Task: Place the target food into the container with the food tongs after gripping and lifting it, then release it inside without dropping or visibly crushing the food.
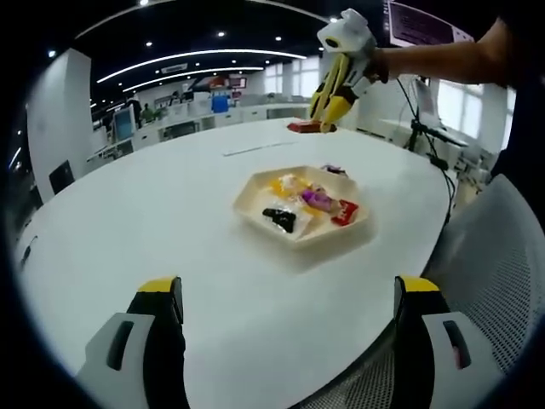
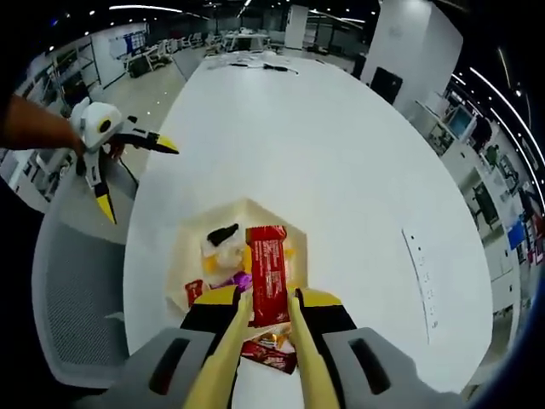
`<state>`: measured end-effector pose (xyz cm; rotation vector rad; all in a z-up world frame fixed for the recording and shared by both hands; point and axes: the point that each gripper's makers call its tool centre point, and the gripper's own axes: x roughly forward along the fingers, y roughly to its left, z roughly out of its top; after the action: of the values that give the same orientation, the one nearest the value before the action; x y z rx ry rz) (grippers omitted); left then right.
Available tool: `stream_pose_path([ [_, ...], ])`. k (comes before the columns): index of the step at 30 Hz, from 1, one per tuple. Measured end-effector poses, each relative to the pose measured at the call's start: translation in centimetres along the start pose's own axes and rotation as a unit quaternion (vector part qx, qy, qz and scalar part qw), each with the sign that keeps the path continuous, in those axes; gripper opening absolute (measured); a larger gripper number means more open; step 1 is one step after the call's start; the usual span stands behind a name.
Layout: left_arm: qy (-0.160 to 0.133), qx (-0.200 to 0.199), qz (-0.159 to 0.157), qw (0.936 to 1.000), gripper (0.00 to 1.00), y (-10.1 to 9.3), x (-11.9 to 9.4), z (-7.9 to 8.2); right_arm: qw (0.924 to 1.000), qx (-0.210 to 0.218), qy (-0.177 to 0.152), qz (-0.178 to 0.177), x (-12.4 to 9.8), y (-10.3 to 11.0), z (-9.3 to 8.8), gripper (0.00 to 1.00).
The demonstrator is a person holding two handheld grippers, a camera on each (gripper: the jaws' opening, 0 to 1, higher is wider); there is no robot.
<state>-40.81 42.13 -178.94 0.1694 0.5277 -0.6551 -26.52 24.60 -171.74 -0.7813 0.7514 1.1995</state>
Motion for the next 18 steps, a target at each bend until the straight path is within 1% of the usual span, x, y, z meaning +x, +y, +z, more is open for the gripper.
stream_pose_path([
  [8, 0.002, 0.0, 0.0, 1.0, 0.99, 0.1, 0.1, -0.1, 1.0, -0.001, 0.003, 0.001, 0.9, 0.5, -0.4, 0.25],
  [10, 0.001, 0.0, -0.001, 1.0, 0.99, 0.1, 0.1, -0.1, 1.0, 0.007, 0.001, 0.006, 1.2, 0.7, -0.5, 0.26],
  [11, 0.001, -0.001, -0.001, 1.0, 0.99, 0.0, 0.1, -0.1, 0.9998, 0.015, 0.002, 0.01, 1.5, 0.8, -0.8, 0.28],
  [12, 0.003, -0.001, -0.002, 1.0, 0.99, 0.0, 0.1, -0.1, 0.9999, 0.011, 0.003, 0.002, 1.7, 0.6, -1.0, 0.27],
  [13, 0.004, 0.0, -0.003, 1.0, 0.99, 0.0, 0.1, -0.2, 0.9999, 0.008, 0.006, 0.003, 1.8, 0.8, -1.3, 0.27],
  [14, 0.004, 0.0, -0.003, 1.0, 0.99, 0.0, 0.1, -0.2, 0.9999, 0.013, 0.007, 0.007, 1.8, 0.9, -1.4, 0.27],
  [18, 0.005, 0.0, -0.004, 1.0, 0.99, 0.0, 0.2, -0.3, 0.9999, 0.016, 0.002, 0.003, 1.3, 0.7, -1.5, 0.27],
])
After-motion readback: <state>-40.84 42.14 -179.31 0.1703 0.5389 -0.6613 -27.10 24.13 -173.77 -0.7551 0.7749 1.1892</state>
